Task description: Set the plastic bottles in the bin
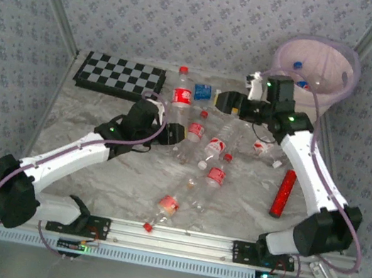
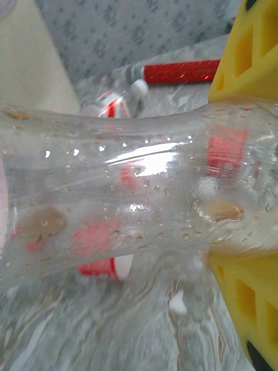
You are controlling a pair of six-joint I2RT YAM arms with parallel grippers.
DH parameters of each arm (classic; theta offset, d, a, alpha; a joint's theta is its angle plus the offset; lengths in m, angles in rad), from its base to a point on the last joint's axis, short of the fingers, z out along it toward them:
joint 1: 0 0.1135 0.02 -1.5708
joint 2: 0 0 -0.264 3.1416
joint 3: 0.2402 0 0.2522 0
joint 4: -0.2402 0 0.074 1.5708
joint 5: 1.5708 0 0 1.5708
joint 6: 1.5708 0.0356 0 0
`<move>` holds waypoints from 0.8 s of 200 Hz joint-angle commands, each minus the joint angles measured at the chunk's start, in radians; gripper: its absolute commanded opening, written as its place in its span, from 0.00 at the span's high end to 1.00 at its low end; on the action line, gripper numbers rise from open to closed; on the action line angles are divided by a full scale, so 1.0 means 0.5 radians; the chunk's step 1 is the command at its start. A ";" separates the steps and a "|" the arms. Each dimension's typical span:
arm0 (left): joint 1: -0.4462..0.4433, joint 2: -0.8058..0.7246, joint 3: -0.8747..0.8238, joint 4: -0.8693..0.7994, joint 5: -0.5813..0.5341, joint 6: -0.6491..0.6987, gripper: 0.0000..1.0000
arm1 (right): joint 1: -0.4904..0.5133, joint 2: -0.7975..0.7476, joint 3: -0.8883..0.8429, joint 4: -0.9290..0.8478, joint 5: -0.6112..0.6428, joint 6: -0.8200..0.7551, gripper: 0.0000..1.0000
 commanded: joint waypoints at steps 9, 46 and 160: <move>0.017 -0.006 -0.012 0.292 0.371 0.085 1.00 | 0.103 0.201 0.145 0.141 -0.184 0.064 0.07; 0.020 0.005 -0.048 0.499 0.475 0.067 1.00 | 0.171 0.317 0.165 0.119 -0.193 0.032 0.00; 0.019 0.135 0.037 0.533 0.494 0.018 1.00 | 0.150 0.332 0.115 0.248 -0.300 0.081 0.49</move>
